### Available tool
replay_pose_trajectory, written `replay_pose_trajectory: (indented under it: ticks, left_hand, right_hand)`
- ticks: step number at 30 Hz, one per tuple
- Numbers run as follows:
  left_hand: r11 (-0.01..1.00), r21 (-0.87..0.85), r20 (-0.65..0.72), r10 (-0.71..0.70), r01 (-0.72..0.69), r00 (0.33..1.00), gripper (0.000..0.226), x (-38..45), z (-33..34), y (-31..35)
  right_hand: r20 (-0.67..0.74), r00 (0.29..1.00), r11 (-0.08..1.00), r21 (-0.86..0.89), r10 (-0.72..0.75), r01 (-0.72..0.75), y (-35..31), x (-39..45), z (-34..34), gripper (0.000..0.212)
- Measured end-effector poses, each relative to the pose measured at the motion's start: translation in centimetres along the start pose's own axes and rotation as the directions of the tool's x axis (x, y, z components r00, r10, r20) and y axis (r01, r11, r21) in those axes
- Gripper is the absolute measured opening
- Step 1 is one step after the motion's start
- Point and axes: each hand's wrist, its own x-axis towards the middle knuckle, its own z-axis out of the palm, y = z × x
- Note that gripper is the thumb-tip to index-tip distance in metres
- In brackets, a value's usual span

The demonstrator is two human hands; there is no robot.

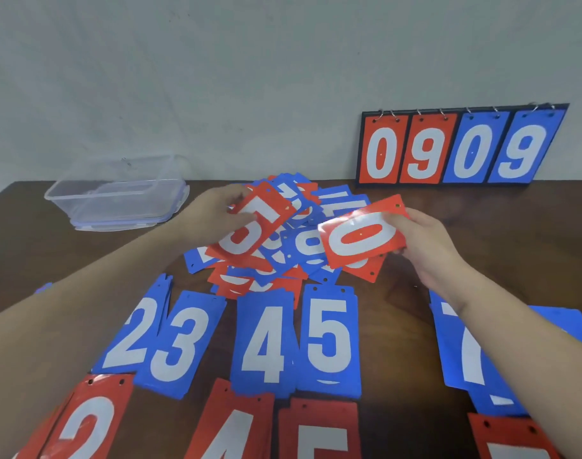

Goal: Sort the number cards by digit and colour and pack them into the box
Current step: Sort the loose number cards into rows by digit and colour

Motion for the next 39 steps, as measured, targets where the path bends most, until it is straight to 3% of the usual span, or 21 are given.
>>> replay_pose_trajectory:
  ticks: [6, 11, 23, 34, 39]
  left_hand:
    - [0.926, -0.378, -0.128, -0.047, -0.005, 0.991, 0.043, -4.7, 1.3, 1.0]
    - [0.861, -0.508, -0.072, -0.070, 0.024, 0.995, 0.074, -9.4, 3.7, 0.8]
    - [0.725, -0.663, 0.007, -0.246, 0.189, 0.969, 0.039, -17.5, 6.7, 2.2]
    - [0.819, -0.454, 0.243, -0.264, 0.350, 0.933, 0.034, -21.6, 11.5, 5.3]
    - [0.974, 0.023, 0.172, -0.224, 0.224, 0.959, 0.038, -22.4, 13.5, 5.8]
  right_hand:
    - [0.134, 0.991, 0.999, 0.030, 0.019, -0.024, 0.6, -3.6, -0.4, 0.030]
    - [0.205, 0.979, 0.999, -0.038, 0.003, 0.005, 1.7, -6.0, -1.3, 0.028]
    - [0.205, 0.978, 0.993, -0.103, -0.037, 0.059, 2.4, -9.9, -2.6, 0.027]
    - [0.292, 0.956, 0.980, -0.178, -0.037, 0.092, 2.8, -10.2, -4.7, 0.020]
    - [0.355, 0.934, 0.967, -0.224, -0.034, 0.121, 2.3, -10.6, -5.6, 0.021]
